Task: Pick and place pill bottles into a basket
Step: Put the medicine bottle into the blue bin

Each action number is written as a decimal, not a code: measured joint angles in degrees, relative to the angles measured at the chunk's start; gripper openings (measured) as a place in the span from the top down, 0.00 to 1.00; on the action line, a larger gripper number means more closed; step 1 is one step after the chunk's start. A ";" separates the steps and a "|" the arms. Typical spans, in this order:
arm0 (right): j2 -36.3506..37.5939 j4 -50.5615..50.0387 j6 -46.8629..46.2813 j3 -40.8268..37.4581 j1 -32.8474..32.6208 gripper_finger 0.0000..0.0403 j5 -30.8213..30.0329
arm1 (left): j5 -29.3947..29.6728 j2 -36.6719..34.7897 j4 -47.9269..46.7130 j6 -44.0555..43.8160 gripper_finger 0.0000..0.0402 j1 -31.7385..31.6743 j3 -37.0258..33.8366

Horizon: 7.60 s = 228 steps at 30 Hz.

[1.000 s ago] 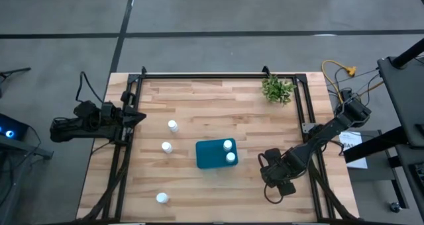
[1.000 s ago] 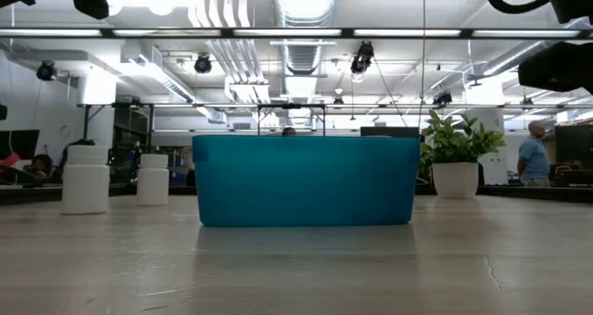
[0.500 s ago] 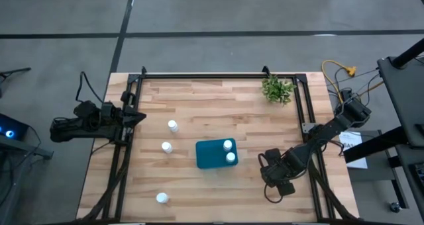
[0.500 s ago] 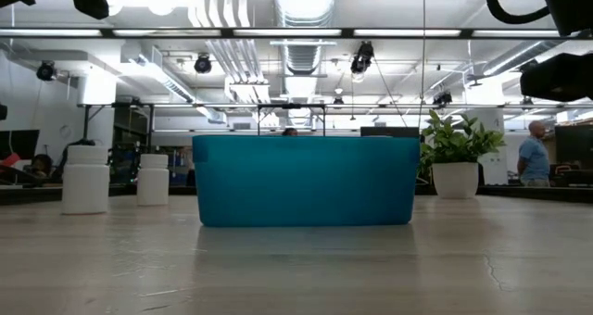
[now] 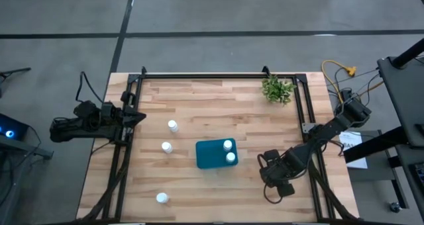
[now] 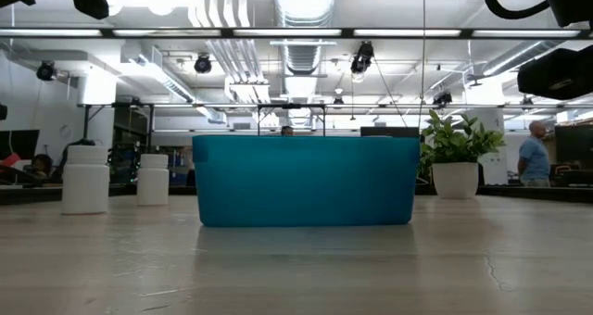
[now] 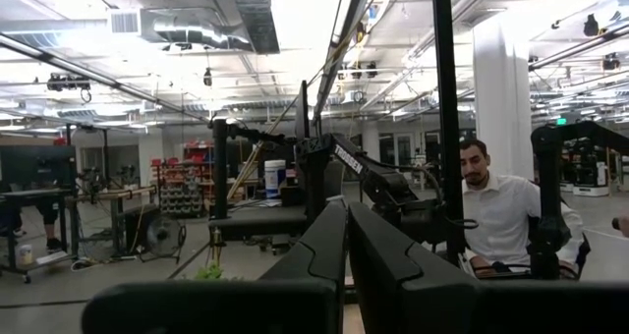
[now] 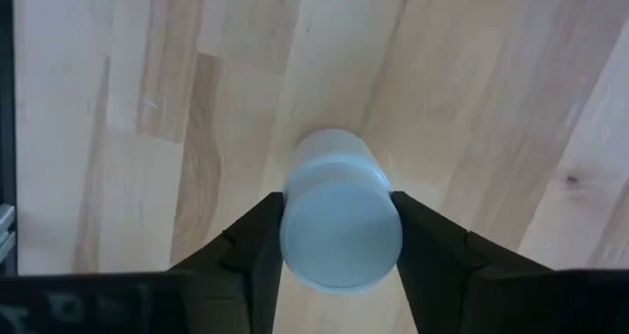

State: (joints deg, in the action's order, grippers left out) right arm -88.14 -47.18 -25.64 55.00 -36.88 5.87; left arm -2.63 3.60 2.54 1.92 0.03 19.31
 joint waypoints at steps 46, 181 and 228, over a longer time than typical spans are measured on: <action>-26.19 -8.47 43.29 43.52 21.35 0.63 -7.59 | -0.01 -0.04 -0.01 0.27 1.00 -0.01 0.01; 54.13 96.05 36.12 -43.79 38.95 0.98 -4.56 | -0.02 6.75 0.12 1.74 1.00 0.00 -0.22; 84.76 69.98 30.11 -54.40 39.53 0.98 -6.21 | -3.73 10.71 -1.56 1.41 1.00 -0.02 -0.05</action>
State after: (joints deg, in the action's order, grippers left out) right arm -3.38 22.80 4.47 0.60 2.66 -0.34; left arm -6.36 14.30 0.98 3.33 0.01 19.26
